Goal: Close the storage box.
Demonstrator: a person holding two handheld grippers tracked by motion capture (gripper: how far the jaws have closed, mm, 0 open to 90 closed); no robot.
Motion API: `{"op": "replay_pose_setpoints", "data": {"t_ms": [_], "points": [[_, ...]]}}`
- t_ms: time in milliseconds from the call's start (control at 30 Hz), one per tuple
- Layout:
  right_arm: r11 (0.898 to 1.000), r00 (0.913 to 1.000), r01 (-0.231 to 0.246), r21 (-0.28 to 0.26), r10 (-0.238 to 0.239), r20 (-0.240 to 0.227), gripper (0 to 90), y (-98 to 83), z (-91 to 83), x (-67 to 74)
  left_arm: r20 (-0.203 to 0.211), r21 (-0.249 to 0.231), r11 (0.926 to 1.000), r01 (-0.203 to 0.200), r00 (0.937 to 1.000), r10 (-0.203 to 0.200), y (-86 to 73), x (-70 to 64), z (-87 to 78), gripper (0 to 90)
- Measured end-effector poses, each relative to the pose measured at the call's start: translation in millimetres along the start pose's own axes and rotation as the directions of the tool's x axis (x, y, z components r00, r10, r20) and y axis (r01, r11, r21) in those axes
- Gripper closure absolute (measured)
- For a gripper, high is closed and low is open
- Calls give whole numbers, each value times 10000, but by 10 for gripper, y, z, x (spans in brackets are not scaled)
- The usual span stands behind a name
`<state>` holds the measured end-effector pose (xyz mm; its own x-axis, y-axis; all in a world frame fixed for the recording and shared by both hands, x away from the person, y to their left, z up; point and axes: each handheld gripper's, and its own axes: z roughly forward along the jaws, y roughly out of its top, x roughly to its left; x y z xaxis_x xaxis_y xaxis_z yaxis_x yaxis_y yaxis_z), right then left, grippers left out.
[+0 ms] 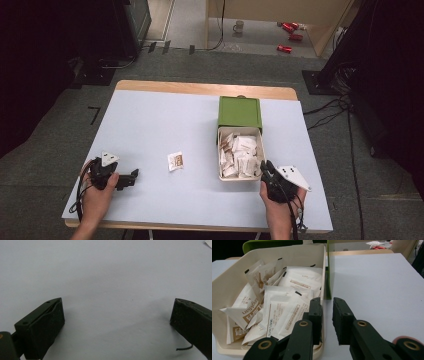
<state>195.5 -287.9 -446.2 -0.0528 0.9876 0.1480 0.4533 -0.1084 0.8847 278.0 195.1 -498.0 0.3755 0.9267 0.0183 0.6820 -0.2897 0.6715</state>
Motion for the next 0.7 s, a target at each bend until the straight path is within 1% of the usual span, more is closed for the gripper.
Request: {"op": "replay_pose_setpoints", "data": {"t_ms": [100,167,233,300,367,400,433,533,700], "points": [[9999,10000,-26,-153,27,66,801,-41,12,14,1,3,10000,2,10000,-2,1,0,0,0],[10000,9998,82,-54,-81,176,802,-74,37,24,2,1,10000,0,10000,0,0,0,0,0],[9999,9998,25,122,-28,220,799,-110,71,23,-2,-8,10000,9,10000,-9,0,0,1,0],[9999,9997,-57,124,54,238,807,-148,100,22,-1,-6,10000,10,10000,-10,0,0,1,0],[9999,9998,-62,115,60,163,840,-155,107,24,2,-7,10000,14,10000,-14,1,0,1,0],[9997,9998,-157,161,155,127,876,-152,105,29,0,-8,10000,14,10000,-14,0,0,1,0],[9994,9996,-257,229,255,110,882,-148,103,38,2,-9,10000,15,10000,-15,0,0,1,0],[9996,9995,-30,266,22,324,893,-141,104,61,0,-5,10000,13,10000,-13,0,0,1,0],[9993,9983,-36,366,15,589,899,-119,105,99,-2,3,10000,15,10000,-15,1,-1,0,0]]}}
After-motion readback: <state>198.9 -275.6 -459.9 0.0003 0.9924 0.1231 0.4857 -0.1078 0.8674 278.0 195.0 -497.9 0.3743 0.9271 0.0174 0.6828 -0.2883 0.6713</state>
